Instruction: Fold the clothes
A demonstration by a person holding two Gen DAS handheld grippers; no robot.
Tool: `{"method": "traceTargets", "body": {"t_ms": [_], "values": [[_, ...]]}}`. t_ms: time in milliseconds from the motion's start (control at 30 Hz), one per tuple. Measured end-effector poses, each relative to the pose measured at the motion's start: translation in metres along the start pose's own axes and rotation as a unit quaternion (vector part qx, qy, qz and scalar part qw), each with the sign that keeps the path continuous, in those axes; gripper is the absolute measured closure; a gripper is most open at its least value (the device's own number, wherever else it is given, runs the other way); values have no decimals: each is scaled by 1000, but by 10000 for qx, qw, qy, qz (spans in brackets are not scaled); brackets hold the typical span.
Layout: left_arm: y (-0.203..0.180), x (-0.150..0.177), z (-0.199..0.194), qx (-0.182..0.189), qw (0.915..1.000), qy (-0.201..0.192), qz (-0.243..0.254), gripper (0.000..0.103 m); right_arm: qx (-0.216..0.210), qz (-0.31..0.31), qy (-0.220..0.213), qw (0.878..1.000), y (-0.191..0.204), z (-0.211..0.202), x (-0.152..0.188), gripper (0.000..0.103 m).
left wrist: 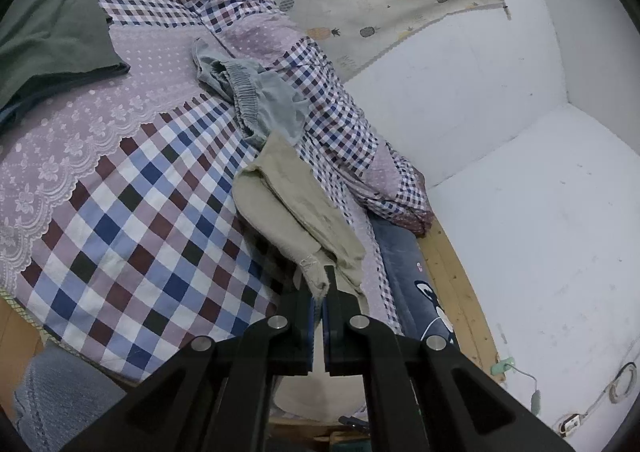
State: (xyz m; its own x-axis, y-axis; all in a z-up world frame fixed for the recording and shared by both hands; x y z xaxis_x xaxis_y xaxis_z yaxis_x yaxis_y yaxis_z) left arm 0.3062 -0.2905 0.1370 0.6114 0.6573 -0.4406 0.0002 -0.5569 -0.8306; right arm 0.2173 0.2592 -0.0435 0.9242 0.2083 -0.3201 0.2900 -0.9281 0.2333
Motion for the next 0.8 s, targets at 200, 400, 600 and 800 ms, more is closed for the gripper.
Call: {"method": "traceTargets", "body": {"t_ms": [200, 400, 600, 800], "values": [[3, -1, 0, -7, 10000, -1, -40, 102, 93, -88, -119, 9998, 7, -1, 3, 98], [1, 0, -6, 17, 10000, 85, 30, 102, 117, -137, -716, 9973, 19, -46, 11, 101], [-7, 8, -15, 68, 9995, 244, 161, 102, -220, 673, -1700, 9829, 4, -134, 30, 101], [-11, 16, -28, 135, 9992, 362, 103, 102, -1207, 1114, -2462, 9552, 7, -201, 41, 101]]}}
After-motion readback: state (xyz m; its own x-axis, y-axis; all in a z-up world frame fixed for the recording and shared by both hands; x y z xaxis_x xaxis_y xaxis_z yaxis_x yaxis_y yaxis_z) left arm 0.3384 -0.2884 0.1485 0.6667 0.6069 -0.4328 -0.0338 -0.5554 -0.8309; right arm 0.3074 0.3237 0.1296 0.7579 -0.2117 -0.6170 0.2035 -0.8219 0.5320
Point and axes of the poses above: each gripper's, at about its wrist camera, not at the fingertips, and z roughly the way its jaws point, y to its left, x to its underside, the point moved 1 cm from there along z, roughly the way its jaws point
